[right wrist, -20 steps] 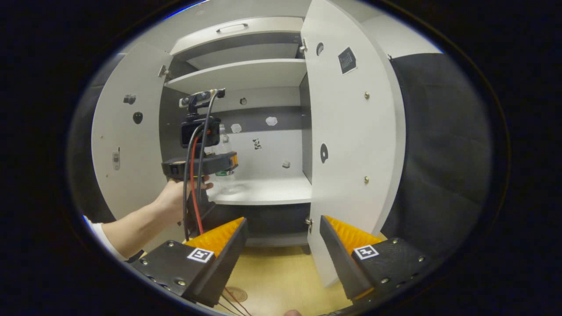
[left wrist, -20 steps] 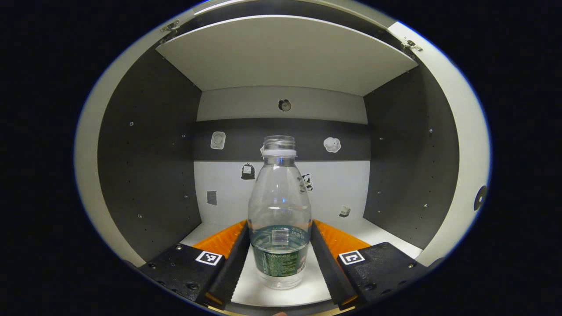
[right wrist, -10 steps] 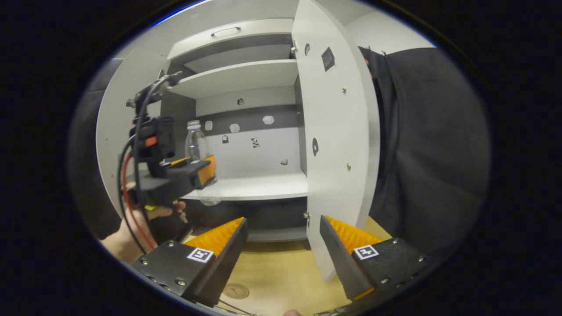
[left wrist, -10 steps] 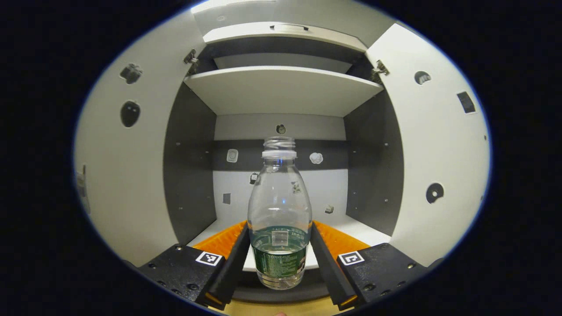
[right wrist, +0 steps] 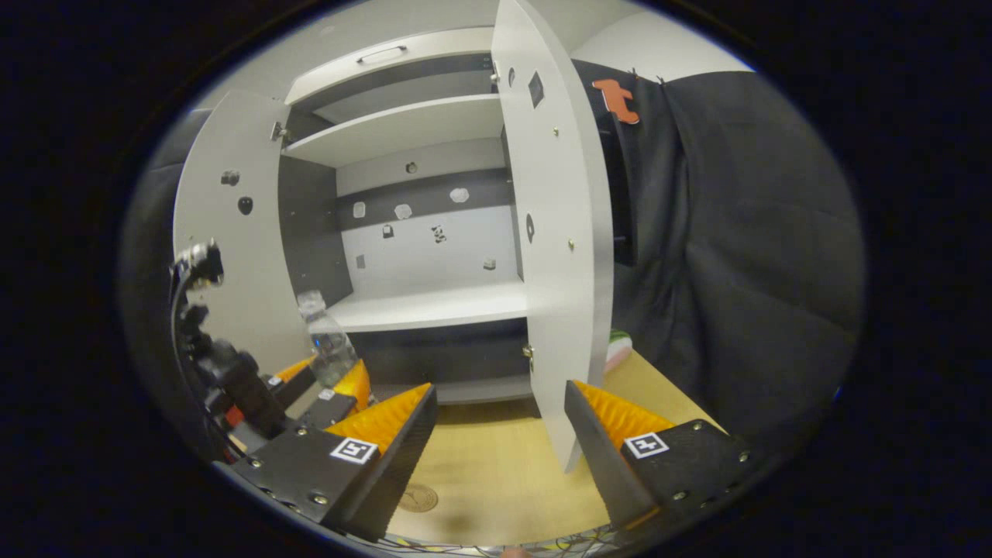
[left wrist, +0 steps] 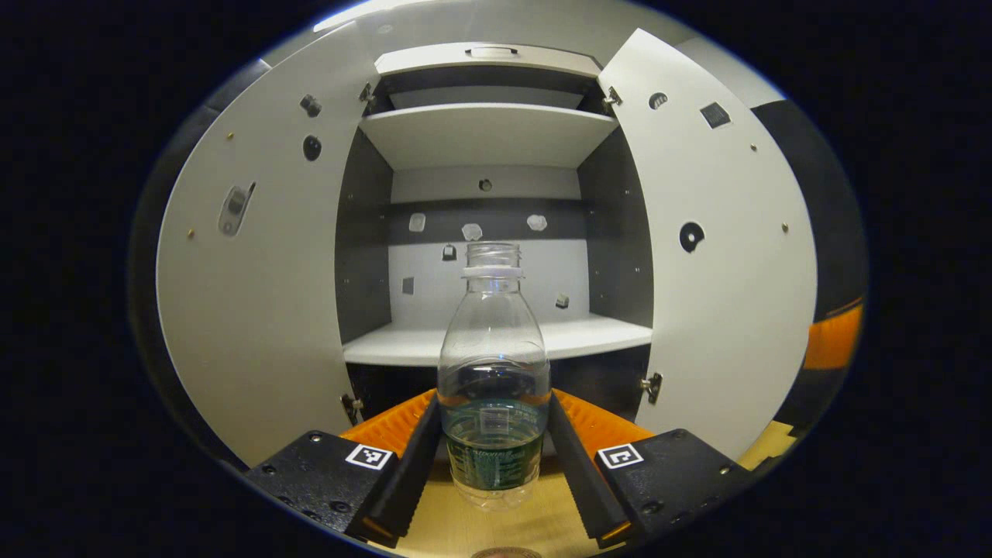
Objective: Grasp the bottle in the cabinet with the left hand and place it on the coaster, then close the right door with the right hand and the left door with the left hand.
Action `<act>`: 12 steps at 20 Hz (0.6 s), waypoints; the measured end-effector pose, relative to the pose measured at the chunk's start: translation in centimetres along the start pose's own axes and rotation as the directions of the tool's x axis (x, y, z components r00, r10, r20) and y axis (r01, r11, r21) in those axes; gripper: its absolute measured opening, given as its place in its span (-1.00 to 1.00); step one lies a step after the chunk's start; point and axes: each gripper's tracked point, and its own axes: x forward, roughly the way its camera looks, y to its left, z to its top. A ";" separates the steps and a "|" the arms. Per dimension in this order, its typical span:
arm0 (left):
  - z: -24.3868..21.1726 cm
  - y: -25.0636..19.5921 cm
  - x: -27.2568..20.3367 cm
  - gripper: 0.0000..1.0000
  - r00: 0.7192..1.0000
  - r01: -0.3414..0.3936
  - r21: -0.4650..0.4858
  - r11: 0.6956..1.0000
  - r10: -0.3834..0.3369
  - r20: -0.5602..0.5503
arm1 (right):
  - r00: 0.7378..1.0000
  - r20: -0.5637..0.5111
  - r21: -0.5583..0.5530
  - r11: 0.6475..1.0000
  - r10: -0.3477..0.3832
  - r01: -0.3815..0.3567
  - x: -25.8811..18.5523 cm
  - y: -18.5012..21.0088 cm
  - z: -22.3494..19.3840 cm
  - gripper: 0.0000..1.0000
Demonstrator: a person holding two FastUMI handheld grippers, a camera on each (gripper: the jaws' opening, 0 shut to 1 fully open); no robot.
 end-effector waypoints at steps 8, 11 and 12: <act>-11.7 -0.2 -3.2 0.63 0.987 -0.025 0.013 1.000 0.026 -0.156 | 0.996 -0.091 0.000 1.000 0.001 -0.001 -0.5 -1.2 -4.8 0.93; -14.9 -0.2 -3.9 0.64 0.977 -0.032 0.006 0.999 0.033 -0.212 | 0.993 -0.116 -0.007 1.000 0.002 -0.003 -0.3 -1.7 -6.3 1.00; -15.7 -0.3 -4.2 0.64 0.975 -0.032 0.006 0.999 0.032 -0.221 | 0.992 -0.128 -0.007 1.000 0.002 -0.003 -0.3 -1.8 -6.9 1.00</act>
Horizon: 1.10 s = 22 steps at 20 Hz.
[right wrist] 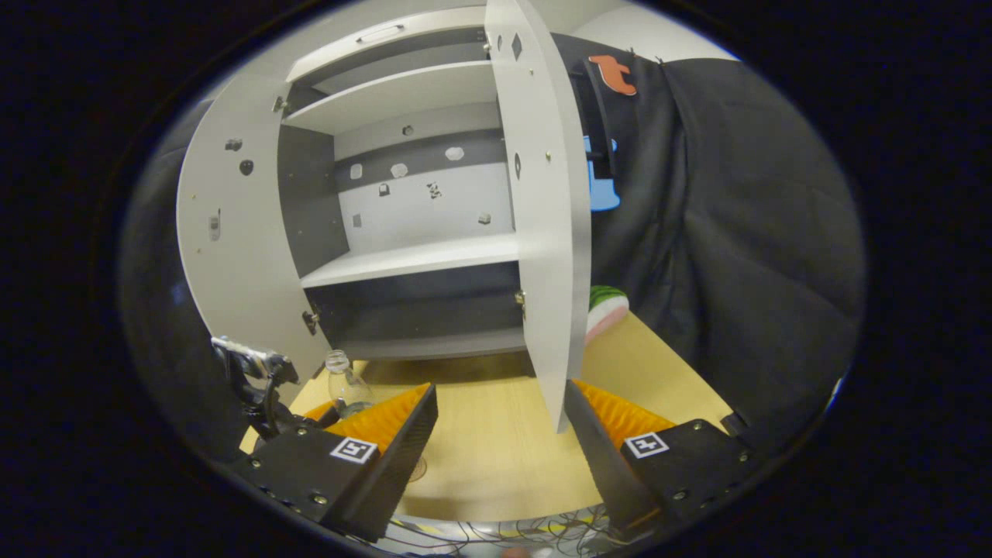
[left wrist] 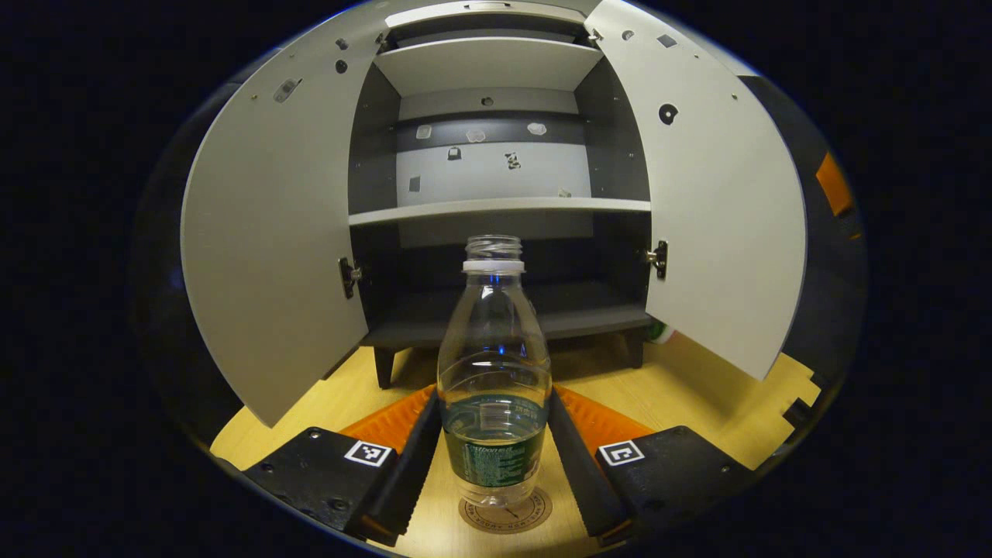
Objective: Grasp the bottle in the cabinet with the left hand and place it on the coaster, then close the right door with the right hand and the left door with the left hand.
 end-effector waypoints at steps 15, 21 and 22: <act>-4.2 0.1 -0.5 0.65 0.999 -0.006 0.002 1.000 0.006 -0.035 | 0.998 -0.068 -0.021 1.000 0.018 -0.020 -0.3 -0.1 -2.9 1.00; -4.3 0.0 -0.3 0.65 1.000 -0.014 -0.025 1.000 0.013 -0.026 | 0.997 -0.077 -0.035 0.999 0.024 -0.027 -0.9 0.0 -3.2 1.00; -4.8 0.1 -0.7 0.65 0.999 -0.020 -0.026 0.999 0.019 -0.046 | 0.997 -0.079 -0.030 0.999 0.024 -0.027 -1.0 -0.1 -3.4 1.00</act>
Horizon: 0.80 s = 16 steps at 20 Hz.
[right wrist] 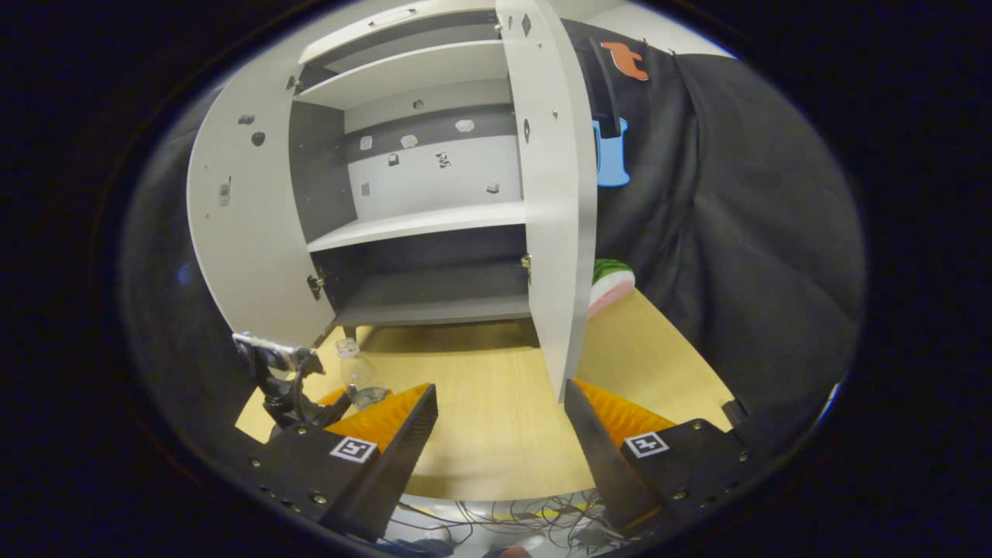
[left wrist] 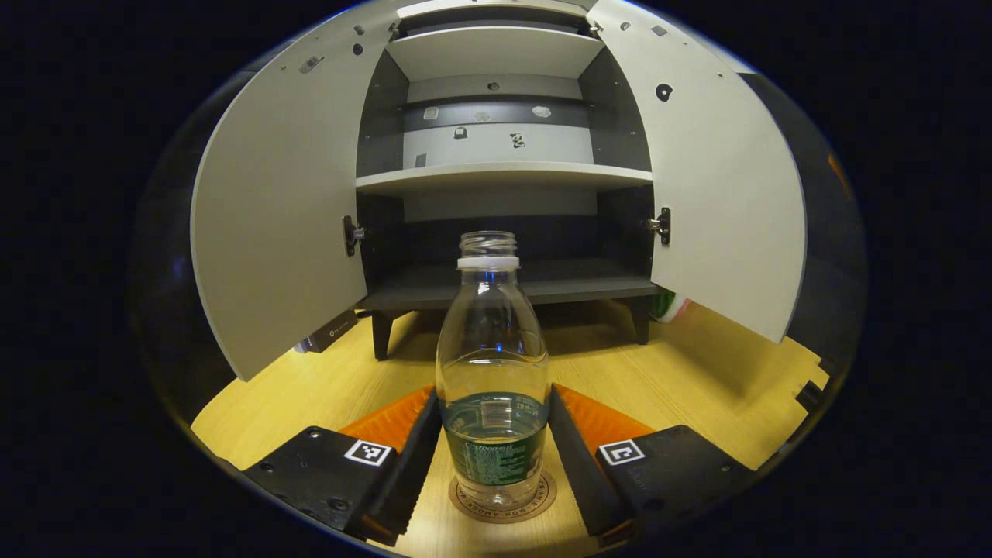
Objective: Grasp the bottle in the cabinet with the left hand and place it on the coaster, then close the right door with the right hand and the left door with the left hand.
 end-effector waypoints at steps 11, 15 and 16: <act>0.8 0.0 -0.3 0.72 1.000 0.005 0.012 1.000 -0.005 -0.014 | 1.000 -0.016 0.014 1.000 0.017 -0.016 -0.1 0.4 -0.7 0.94; 2.3 0.2 -1.1 0.75 1.000 0.016 0.020 1.000 -0.016 0.005 | 1.000 -0.011 0.017 1.000 0.024 -0.024 -0.1 0.5 -0.3 1.00; 2.8 0.3 -1.2 0.75 1.000 0.018 0.023 1.000 -0.018 0.010 | 1.000 -0.008 0.021 0.999 0.026 -0.025 -0.2 0.5 -0.2 1.00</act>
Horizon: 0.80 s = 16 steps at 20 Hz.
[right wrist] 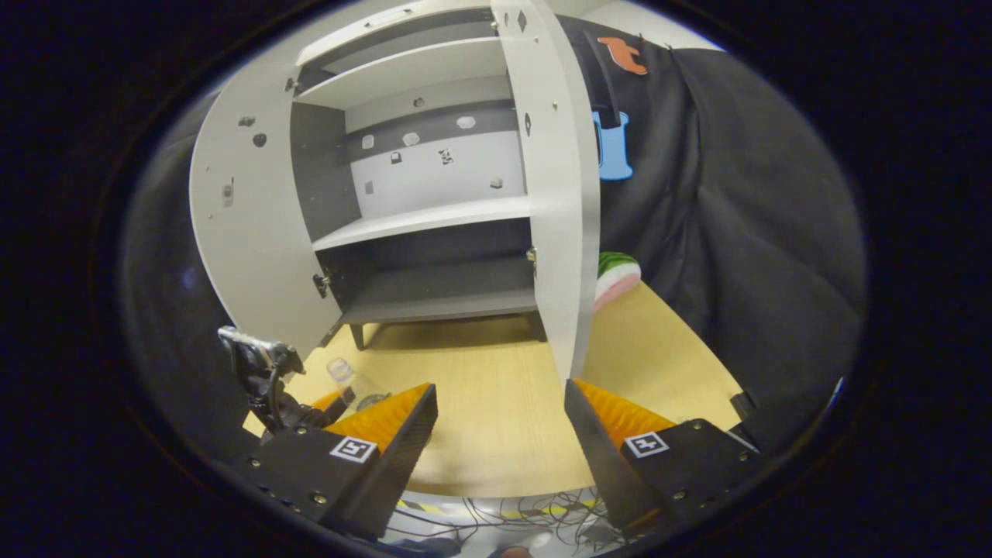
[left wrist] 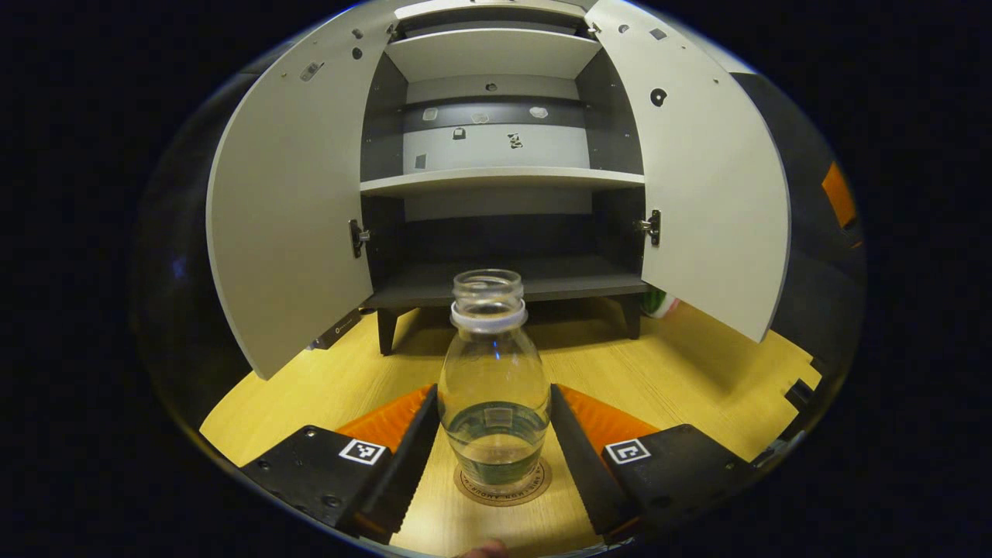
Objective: Grasp the bottle in the cabinet with the left hand and place it on the coaster, then close the right door with the right hand and the left door with the left hand.
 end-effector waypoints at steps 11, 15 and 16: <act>11.2 0.7 -3.7 0.75 0.991 0.021 0.015 1.000 -0.023 0.135 | 0.987 0.160 0.049 0.999 0.004 -0.012 -1.0 -1.7 7.9 1.00; 14.8 1.9 -4.9 0.75 0.990 0.001 -0.007 1.000 0.000 0.144 | 0.968 0.248 0.072 0.997 -0.027 0.009 -1.9 -4.9 13.1 1.00; 15.7 2.4 -5.0 0.75 0.989 -0.007 -0.018 1.000 0.009 0.149 | 0.962 0.271 0.076 0.997 -0.035 0.015 -2.2 -5.9 14.5 1.00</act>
